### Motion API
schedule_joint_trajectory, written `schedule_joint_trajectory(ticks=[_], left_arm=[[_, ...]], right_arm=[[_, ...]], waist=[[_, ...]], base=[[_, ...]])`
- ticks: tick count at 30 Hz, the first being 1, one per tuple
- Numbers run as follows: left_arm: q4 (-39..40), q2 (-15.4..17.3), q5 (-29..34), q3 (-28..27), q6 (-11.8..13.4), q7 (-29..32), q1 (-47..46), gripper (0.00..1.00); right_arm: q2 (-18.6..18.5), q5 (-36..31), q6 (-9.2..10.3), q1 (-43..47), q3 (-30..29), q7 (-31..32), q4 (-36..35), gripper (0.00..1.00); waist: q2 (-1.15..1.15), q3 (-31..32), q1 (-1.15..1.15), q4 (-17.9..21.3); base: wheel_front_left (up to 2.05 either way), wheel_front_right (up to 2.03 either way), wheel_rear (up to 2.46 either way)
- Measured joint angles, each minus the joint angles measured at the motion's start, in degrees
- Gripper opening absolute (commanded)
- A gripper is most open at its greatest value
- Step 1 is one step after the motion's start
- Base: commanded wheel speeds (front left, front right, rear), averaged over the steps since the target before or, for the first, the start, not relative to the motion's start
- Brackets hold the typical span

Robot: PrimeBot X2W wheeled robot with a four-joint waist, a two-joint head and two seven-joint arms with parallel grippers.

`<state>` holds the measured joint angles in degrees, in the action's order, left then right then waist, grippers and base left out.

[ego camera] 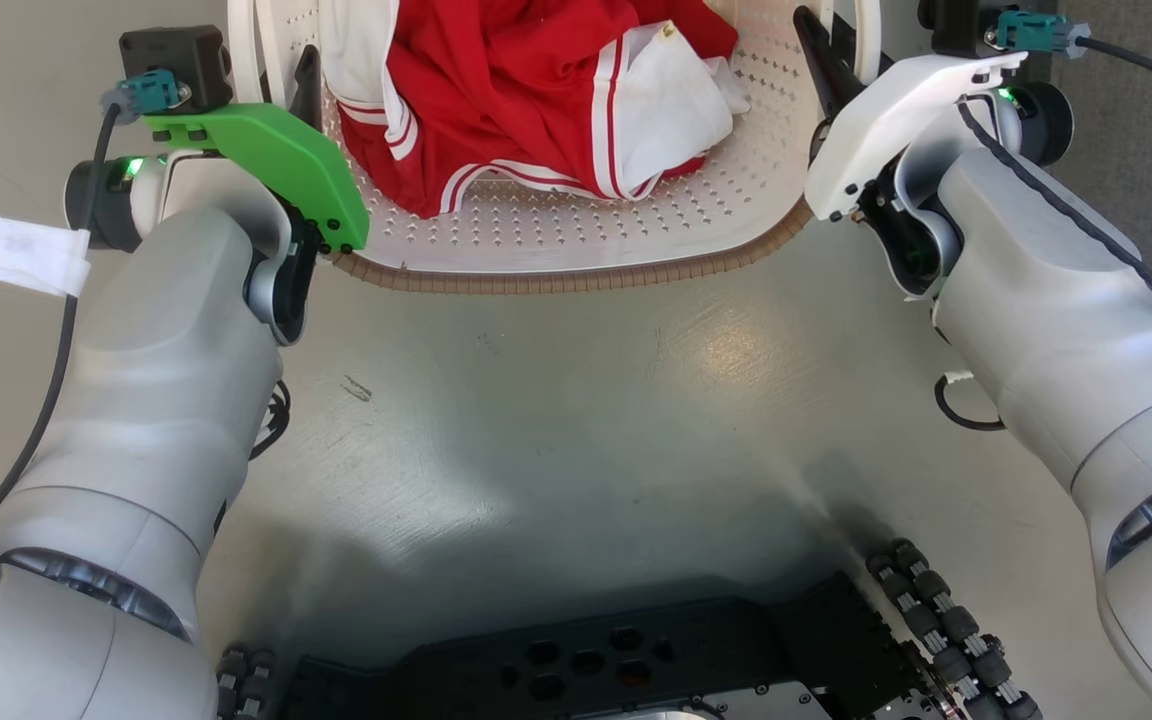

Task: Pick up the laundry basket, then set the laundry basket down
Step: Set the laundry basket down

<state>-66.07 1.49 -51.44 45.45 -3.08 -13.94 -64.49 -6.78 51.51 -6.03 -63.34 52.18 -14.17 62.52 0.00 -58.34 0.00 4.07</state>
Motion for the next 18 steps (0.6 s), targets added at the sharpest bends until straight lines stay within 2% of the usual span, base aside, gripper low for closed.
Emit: schedule_joint_trajectory(ticks=[7,8,9,10,11,12,13,18], left_arm=[[-0.13,0.03,-0.41,0.75,0.00,-0.26,0.02,0.00],[-0.19,0.03,-0.43,0.81,0.00,-0.26,0.02,0.00],[-0.24,0.04,-0.54,0.88,0.00,-0.26,0.02,0.00],[-0.32,0.10,-0.68,0.98,0.00,-0.23,0.02,0.26],[-0.37,0.20,-0.76,1.15,0.00,-0.14,0.03,0.49],[-0.41,0.21,-0.76,1.26,0.00,0.11,0.09,0.87],[-0.40,0.16,-0.87,1.26,-0.02,0.35,0.16,1.00],[-0.38,-0.04,-1.27,1.54,-0.23,0.86,0.51,1.00]], right_arm=[[0.18,0.41,0.00,0.00,0.31,-0.01,0.44,0.00],[0.21,0.41,0.00,0.00,0.35,-0.01,0.49,0.12],[0.24,0.41,0.00,0.00,0.38,-0.01,0.54,0.32],[0.24,0.41,-0.08,0.00,0.45,-0.01,0.55,0.49],[0.25,0.41,-0.58,0.00,0.51,-0.01,0.60,0.97],[0.49,0.41,-0.71,0.00,0.54,-0.01,0.77,1.00],[0.75,0.41,-1.02,-0.01,0.57,-0.01,0.77,1.00],[1.37,0.42,-1.04,-0.01,0.56,-0.10,0.79,1.00]], waist=[[0.00,0.11,0.00,0.09],[0.00,0.14,0.00,0.11],[0.00,0.18,0.00,0.12],[0.00,0.22,0.00,0.14],[0.00,0.26,0.00,0.16],[0.00,0.31,0.00,0.18],[0.00,0.37,0.00,0.20],[0.00,0.70,0.00,0.27]], base=[[0.00,0.00,0.00],[0.00,0.00,0.00],[0.00,0.00,0.00],[0.00,0.00,0.00],[0.00,0.00,0.00],[0.00,0.00,0.00],[0.00,0.00,0.00],[0.00,0.00,0.00]])
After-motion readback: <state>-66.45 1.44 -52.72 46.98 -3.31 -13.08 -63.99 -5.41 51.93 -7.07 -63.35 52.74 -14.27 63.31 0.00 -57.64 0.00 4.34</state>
